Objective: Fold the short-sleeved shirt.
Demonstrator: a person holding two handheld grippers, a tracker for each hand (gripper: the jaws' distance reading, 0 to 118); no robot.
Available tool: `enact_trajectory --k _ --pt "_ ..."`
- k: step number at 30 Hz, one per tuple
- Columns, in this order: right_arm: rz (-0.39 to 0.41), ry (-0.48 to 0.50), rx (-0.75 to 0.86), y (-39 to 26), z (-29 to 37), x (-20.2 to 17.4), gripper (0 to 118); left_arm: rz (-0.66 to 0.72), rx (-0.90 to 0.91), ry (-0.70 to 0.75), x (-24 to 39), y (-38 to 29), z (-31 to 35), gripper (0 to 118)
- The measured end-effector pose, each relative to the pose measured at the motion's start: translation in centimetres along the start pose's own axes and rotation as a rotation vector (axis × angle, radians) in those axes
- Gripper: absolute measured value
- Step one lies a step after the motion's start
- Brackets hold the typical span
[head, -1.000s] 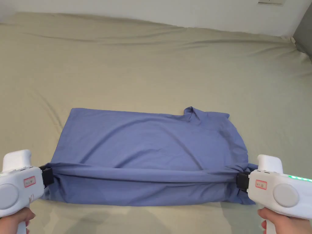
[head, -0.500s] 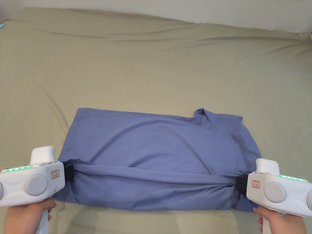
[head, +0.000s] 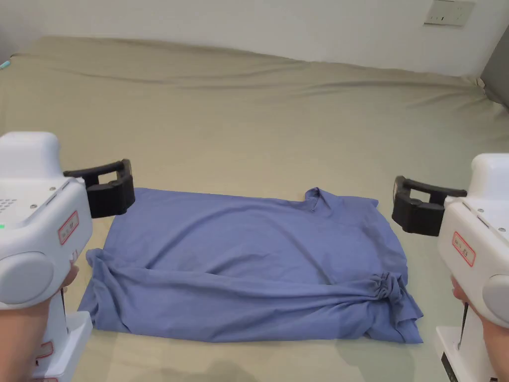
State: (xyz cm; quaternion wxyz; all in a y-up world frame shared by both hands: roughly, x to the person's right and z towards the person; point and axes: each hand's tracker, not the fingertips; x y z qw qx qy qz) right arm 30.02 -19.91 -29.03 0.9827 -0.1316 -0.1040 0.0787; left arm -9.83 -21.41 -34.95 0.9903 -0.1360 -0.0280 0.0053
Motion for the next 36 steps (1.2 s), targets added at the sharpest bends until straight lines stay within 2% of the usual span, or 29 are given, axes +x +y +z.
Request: enact_trajectory --k 2,3,4,5,6,8,9,10,14,18,26,28,29,30,31,32,33,34,36 --pt "0.031 0.016 0.045 1.1 1.7 -1.3 113 -0.010 0.026 0.005 0.9 1.0 1.5 108" --pt "0.039 0.031 0.066 1.5 2.6 -2.1 109 -0.022 0.042 -0.002 1.4 1.3 2.4 102" --pt "0.041 0.044 0.072 1.7 3.5 -2.8 100 -0.043 0.061 -0.009 1.9 1.6 3.2 89" --pt "0.045 0.056 0.077 1.9 4.2 -3.5 81 -0.070 0.081 -0.010 2.2 1.5 3.6 66" --pt "0.053 0.064 0.089 1.8 4.4 -4.0 59 -0.101 0.095 -0.002 2.8 1.5 4.2 48" --pt "0.082 0.077 0.103 1.6 5.2 -5.2 13 -0.169 0.097 0.018 3.9 1.2 4.9 17" --pt "0.093 0.079 0.105 1.4 5.4 -5.7 1 -0.208 0.091 0.054 4.3 0.9 5.0 7" --pt "0.100 0.071 0.109 1.1 5.3 -6.0 0 -0.237 0.117 0.092 4.6 0.5 5.4 3" --pt "0.103 0.103 0.076 0.9 5.9 -6.9 0 -0.242 0.103 0.027 5.0 0.1 6.1 3" --pt "0.104 0.095 0.082 0.9 6.4 -7.4 0 -0.258 0.106 0.019 5.0 0.0 6.3 1" --pt "0.094 0.088 0.085 1.0 6.8 -6.4 0 -0.170 -0.034 -0.016 2.9 -2.1 3.9 1" --pt "0.092 0.078 0.077 0.7 6.6 -5.9 0 -0.157 -0.140 -0.014 1.7 -3.9 2.2 1" --pt "0.089 0.071 0.073 0.5 6.6 -5.6 0 -0.143 -0.182 -0.014 1.2 -4.9 1.4 4" --pt "0.085 0.065 0.066 0.3 6.4 -5.2 0 -0.126 -0.230 -0.016 0.4 -6.2 0.4 12" --pt "0.082 0.060 0.057 0.1 6.3 -4.9 0 -0.110 -0.296 -0.014 -0.3 -7.6 -0.6 31" --pt "0.081 0.054 0.047 -0.2 6.1 -4.6 0 -0.101 -0.359 0.003 -1.0 -9.1 -1.7 72" --pt "0.081 0.049 0.038 -0.4 5.9 -4.4 0 -0.098 -0.414 0.021 -1.5 -10.5 -2.7 99" --pt "0.082 0.043 0.028 -0.8 5.7 -4.0 0 -0.108 -0.485 0.041 -2.0 -12.0 -4.0 111" --pt "0.089 0.031 0.008 -1.4 5.3 -3.5 0 -0.111 -0.547 0.071 -3.3 -14.8 -6.0 112"
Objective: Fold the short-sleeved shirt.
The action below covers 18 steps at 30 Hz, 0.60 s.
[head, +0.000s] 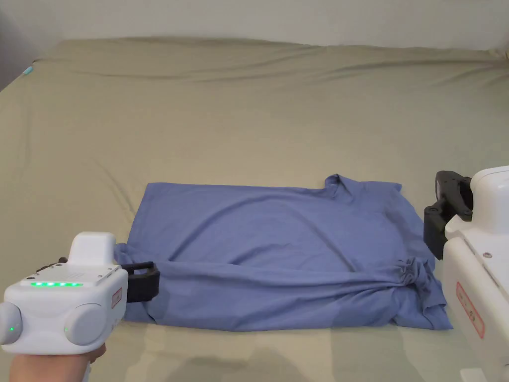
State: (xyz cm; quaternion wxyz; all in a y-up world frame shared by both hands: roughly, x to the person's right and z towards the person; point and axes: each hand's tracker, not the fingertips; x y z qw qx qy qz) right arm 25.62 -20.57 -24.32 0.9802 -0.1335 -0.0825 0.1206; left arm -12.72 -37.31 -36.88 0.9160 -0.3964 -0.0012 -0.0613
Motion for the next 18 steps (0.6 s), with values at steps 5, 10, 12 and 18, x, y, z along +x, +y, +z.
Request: enact_trajectory --k 5,10,12,18 --pt "0.007 -0.026 -0.052 -1.3 -0.9 1.1 0 0.066 -0.152 0.075 -1.4 -2.1 -6.3 112" --pt "0.024 -0.049 -0.092 -2.6 -1.6 2.4 0 0.122 -0.213 0.043 -1.9 -3.5 -9.2 112" --pt "0.034 -0.052 -0.104 -2.8 -1.8 2.7 0 0.183 -0.205 0.015 -2.0 -3.4 -9.2 106" --pt "0.029 -0.051 -0.172 -4.1 -3.3 3.6 0 0.072 -0.146 -0.065 0.0 -2.4 -6.6 6"
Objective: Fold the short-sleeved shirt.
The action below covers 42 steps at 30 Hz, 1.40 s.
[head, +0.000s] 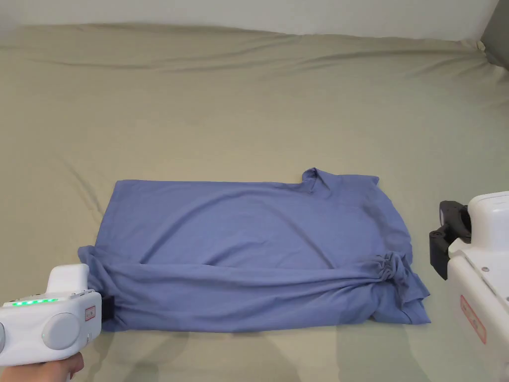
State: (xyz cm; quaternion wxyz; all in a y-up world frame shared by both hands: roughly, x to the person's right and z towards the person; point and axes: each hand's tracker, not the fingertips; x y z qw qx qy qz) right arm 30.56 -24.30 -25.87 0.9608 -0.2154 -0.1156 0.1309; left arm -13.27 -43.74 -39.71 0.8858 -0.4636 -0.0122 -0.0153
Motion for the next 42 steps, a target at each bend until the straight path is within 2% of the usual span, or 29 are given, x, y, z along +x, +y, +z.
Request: enact_trajectory --k 3,4,7,8,11,13,16,19,22,24,25,26,27,28,29,33,38,42 --pt "-0.023 0.008 -0.114 -1.5 -2.4 0.8 0 -0.026 0.061 0.036 0.8 0.3 1.4 6" --pt "-0.032 0.004 -0.167 -2.2 -3.2 0.7 9 -0.009 0.080 0.030 0.8 0.4 2.0 6" --pt "-0.089 0.054 -0.362 -5.7 -6.9 1.4 97 0.010 0.125 0.024 0.3 0.8 3.7 6" --pt "-0.109 0.074 -0.438 -6.9 -8.0 1.2 117 0.004 0.134 0.025 0.3 0.9 4.2 6" --pt "-0.214 0.127 -0.582 -11.1 -11.6 1.6 112 -0.021 0.171 0.031 0.6 1.0 5.5 6" --pt "-0.247 0.114 -0.671 -13.9 -14.4 2.3 112 -0.035 0.192 0.036 0.8 1.0 6.1 6" --pt "-0.233 0.065 -0.731 -16.1 -17.1 2.1 112 -0.065 0.202 0.051 1.3 0.9 6.4 6" --pt "-0.207 0.095 -0.747 -16.9 -18.7 1.5 110 -0.086 0.189 0.061 1.4 0.8 6.1 6" --pt "-0.280 0.122 -0.744 -15.7 -17.9 1.0 102 -0.093 0.181 0.063 1.4 0.6 6.1 6" --pt "-0.271 0.138 -0.715 -15.1 -17.4 1.0 73 -0.092 0.178 0.063 1.2 0.7 6.1 6" --pt "-0.242 0.176 -0.684 -14.7 -17.1 0.8 50 -0.093 0.178 0.063 1.2 0.7 6.2 6" --pt "-0.230 0.219 -0.669 -14.3 -16.8 0.5 12 -0.095 0.178 0.062 1.1 0.8 6.3 6" --pt "-0.213 0.224 -0.668 -14.0 -16.5 0.1 12 -0.101 0.178 0.062 1.0 0.9 6.4 6" --pt "-0.142 0.176 -0.687 -13.7 -16.5 -0.4 12 -0.104 0.183 0.070 0.9 1.1 6.6 6" --pt "-0.117 0.190 -0.676 -13.5 -16.3 -0.5 12 -0.100 0.189 0.069 0.7 1.2 7.0 6" --pt "-0.265 0.208 -0.632 -11.6 -14.3 1.3 12 -0.085 0.212 0.046 -0.1 1.8 8.7 6" --pt "-0.206 0.240 -0.581 -8.2 -9.8 2.1 12 -0.084 0.220 0.043 -1.9 1.8 11.4 6" --pt "-0.220 0.256 -0.595 -7.7 -6.1 2.9 12 -0.087 0.194 0.044 -3.9 0.1 13.1 6"
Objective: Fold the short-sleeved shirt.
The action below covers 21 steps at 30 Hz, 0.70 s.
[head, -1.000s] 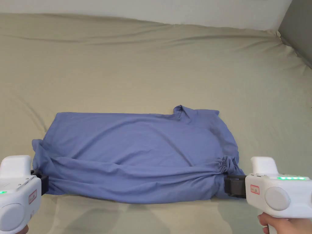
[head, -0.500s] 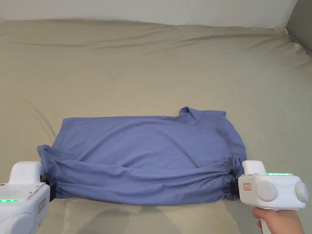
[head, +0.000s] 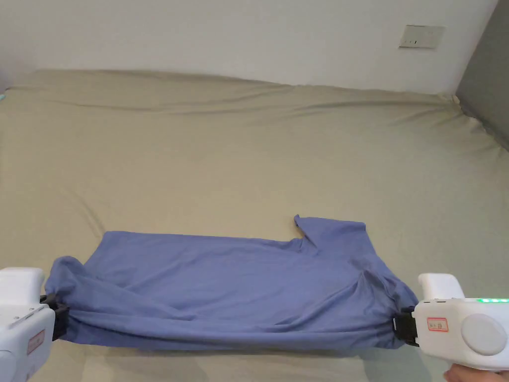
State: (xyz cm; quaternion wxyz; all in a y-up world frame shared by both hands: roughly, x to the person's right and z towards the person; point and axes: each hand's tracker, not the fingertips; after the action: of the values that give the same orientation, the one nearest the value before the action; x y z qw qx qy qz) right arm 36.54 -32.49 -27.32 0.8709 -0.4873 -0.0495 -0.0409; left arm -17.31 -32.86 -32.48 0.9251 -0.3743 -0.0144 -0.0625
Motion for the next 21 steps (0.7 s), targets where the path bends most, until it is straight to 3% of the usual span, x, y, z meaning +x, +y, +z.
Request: enact_trajectory --k 11,18,19,20,21 --pt "-0.096 0.000 -0.198 -9.3 -2.6 0.7 12 -0.098 -0.259 -0.010 -0.6 -10.0 -2.1 6" --pt "-0.141 0.001 -0.232 -10.9 -4.7 1.1 12 -0.080 -0.350 -0.025 -0.3 -10.9 -4.1 6" --pt "-0.162 0.004 -0.233 -10.7 -4.5 1.2 18 -0.083 -0.349 -0.021 -0.2 -10.6 -3.9 7" --pt "-0.172 -0.015 -0.232 -10.3 -4.0 1.1 37 -0.089 -0.355 -0.017 -0.1 -10.3 -3.8 12" --pt "-0.162 -0.071 -0.232 -10.1 -3.8 1.1 57 -0.109 -0.356 -0.004 0.0 -10.0 -3.5 27"
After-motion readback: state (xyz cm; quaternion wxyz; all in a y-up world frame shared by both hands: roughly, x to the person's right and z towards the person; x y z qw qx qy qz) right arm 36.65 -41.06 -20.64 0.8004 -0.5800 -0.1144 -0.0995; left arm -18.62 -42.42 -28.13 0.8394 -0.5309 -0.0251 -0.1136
